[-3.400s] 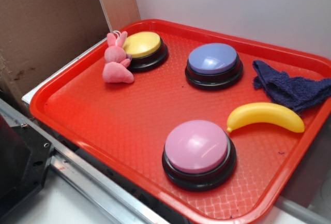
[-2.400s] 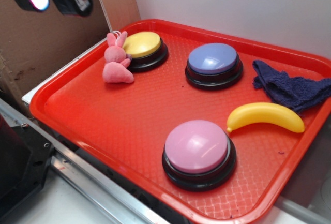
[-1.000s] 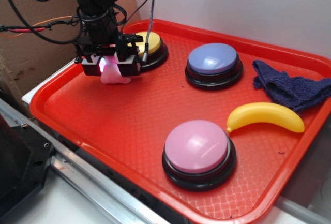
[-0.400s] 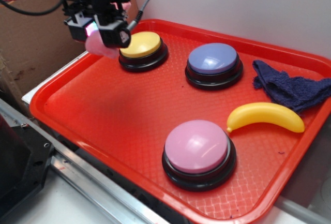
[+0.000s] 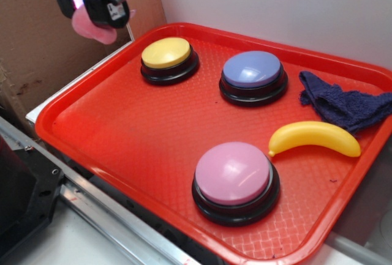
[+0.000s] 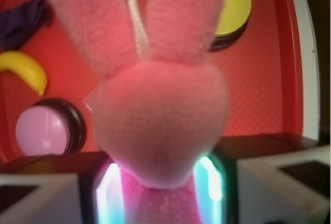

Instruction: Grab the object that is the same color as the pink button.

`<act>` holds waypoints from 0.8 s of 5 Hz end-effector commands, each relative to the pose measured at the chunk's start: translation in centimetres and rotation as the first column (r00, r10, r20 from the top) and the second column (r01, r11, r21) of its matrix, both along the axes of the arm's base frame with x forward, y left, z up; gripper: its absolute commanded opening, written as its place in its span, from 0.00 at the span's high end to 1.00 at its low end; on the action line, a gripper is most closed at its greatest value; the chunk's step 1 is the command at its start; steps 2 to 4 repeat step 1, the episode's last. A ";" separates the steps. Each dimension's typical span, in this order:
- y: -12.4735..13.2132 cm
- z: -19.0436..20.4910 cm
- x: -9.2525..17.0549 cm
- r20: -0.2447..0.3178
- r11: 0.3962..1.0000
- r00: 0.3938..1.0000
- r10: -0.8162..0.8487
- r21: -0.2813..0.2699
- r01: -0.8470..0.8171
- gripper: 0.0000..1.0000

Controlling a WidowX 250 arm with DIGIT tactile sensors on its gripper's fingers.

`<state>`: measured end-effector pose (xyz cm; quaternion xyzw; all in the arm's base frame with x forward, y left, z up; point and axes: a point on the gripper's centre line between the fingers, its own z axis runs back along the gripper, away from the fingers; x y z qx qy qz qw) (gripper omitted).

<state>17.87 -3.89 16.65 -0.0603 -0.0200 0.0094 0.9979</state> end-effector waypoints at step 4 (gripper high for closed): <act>-0.5 1.4 -1.1 0.083 0.996 0.993 -0.080 0.058 0.075 1.00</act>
